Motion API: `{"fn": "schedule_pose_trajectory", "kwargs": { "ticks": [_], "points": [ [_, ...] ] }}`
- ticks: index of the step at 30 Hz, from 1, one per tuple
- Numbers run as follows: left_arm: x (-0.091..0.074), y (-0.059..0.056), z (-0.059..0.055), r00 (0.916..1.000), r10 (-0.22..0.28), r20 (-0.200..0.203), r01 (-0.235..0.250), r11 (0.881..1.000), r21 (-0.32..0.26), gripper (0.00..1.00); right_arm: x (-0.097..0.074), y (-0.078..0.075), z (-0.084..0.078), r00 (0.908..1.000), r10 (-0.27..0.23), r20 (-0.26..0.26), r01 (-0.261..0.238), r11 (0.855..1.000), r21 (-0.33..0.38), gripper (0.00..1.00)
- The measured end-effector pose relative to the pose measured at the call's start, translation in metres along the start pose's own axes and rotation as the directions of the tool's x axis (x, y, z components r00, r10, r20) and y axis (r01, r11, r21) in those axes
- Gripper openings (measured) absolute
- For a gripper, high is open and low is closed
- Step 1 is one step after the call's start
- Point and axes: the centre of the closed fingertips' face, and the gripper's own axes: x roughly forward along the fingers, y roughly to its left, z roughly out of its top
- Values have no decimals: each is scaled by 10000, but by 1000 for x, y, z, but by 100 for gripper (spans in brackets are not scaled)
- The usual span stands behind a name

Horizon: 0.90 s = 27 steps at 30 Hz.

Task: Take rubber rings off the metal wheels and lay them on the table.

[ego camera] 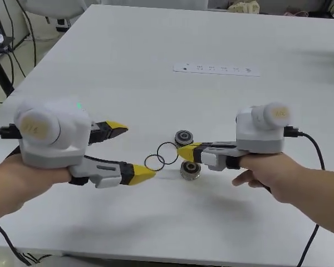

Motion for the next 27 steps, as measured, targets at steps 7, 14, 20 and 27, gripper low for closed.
{"fn": "schedule_pose_trajectory", "kwargs": {
  "ticks": [7, 14, 20, 27],
  "points": [
    [-5, 3, -6, 9999, 163, -44, -163, 9998, -136, 70, 10, -2, -4, 9996, -64, -278, 62, 10000, -76, 0],
    [-10, 4, -11, 9997, 245, -97, -248, 9994, -250, 74, 20, -4, -7, 9981, -247, -571, 236, 9995, -187, 0],
    [-13, 5, -14, 9995, 275, -167, -280, 9992, -274, 75, 26, -6, -11, 9956, -385, -857, 363, 9990, -277, 0],
    [-16, 6, -16, 9992, 330, -222, -337, 9989, -315, 76, 33, -6, -14, 9924, -472, -1136, 437, 9985, -335, 0]
  ]
}}
